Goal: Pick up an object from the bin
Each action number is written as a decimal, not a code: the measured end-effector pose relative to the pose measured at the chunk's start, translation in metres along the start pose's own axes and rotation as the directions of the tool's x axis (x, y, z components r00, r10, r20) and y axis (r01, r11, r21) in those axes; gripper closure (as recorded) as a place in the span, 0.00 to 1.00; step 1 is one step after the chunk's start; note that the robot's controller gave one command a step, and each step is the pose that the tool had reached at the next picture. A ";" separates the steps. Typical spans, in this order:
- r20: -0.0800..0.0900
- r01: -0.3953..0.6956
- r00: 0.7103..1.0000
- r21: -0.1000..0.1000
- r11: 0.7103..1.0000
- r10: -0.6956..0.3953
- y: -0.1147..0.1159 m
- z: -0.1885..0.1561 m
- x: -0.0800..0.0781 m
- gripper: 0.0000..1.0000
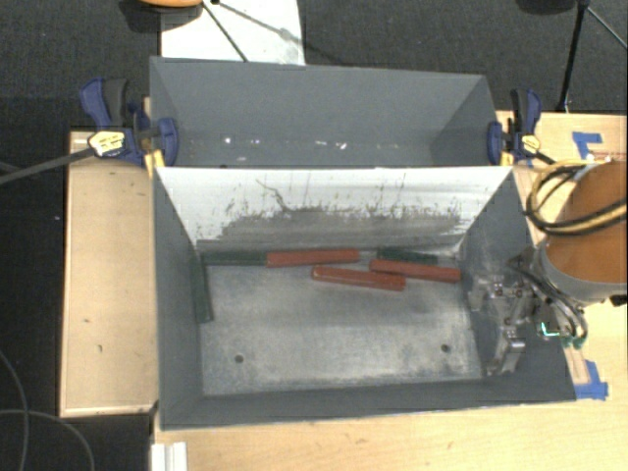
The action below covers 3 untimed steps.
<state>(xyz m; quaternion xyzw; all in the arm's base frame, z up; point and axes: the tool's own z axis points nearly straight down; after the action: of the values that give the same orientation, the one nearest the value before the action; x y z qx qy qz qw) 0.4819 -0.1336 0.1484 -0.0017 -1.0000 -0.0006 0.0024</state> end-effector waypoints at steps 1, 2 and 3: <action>0.007 0.005 1.000 0.002 1.000 -0.005 0.000 -0.003 -0.002 0.00; 0.017 -0.056 0.998 0.003 0.998 0.055 0.019 0.046 -0.045 0.00; 0.022 -0.059 0.998 0.002 0.998 0.059 0.030 0.097 -0.080 0.00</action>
Offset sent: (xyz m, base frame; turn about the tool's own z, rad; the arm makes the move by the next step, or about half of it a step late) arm 0.0621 0.0315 -0.0784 0.0792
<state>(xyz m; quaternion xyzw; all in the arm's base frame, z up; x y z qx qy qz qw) 0.5615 -0.1034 0.0510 -0.0313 -0.9995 0.0009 -0.0086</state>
